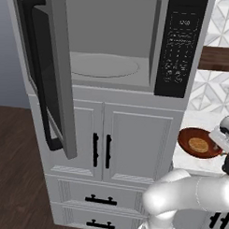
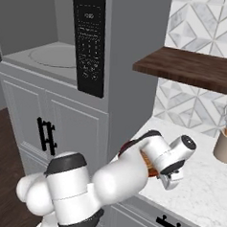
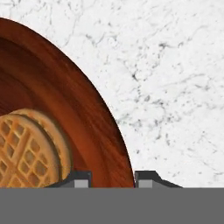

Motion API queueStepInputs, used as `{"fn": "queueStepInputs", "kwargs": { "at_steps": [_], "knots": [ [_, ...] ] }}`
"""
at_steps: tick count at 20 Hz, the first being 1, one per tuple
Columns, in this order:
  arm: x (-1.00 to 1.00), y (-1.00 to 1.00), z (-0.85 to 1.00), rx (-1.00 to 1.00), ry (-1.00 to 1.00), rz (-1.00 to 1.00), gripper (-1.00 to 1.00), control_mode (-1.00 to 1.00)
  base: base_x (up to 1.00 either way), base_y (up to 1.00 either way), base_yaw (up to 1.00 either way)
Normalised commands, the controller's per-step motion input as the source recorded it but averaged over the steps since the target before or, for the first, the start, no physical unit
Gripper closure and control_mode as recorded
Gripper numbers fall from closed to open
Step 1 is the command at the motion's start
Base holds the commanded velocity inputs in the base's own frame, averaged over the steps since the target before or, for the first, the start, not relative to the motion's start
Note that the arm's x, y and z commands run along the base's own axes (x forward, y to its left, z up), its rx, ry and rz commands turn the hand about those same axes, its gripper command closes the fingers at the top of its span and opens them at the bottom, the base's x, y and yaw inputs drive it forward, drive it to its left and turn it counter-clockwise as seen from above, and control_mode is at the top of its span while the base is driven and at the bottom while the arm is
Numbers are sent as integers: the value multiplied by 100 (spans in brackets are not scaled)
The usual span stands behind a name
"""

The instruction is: Open the microwave, place the bowl with waffle inside the microwave, then close the microwave door and turn it on.

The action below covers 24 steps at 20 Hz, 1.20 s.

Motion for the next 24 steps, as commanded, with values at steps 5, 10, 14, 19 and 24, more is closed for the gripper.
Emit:
{"fn": "queueStepInputs", "kwargs": {
  "at_steps": [5,10,14,19,24],
  "knots": [
    [-16,15,2,-3,-12,0,100,-100,0,0,0],
    [-84,0,58,0,-43,0,100,-100,0,0,0],
    [-100,0,58,2,-51,2,100,-100,0,0,0],
    [-96,11,76,5,-37,0,100,-100,0,0,0],
    [-81,29,94,14,-5,2,100,-100,0,0,0]
  ]
}}
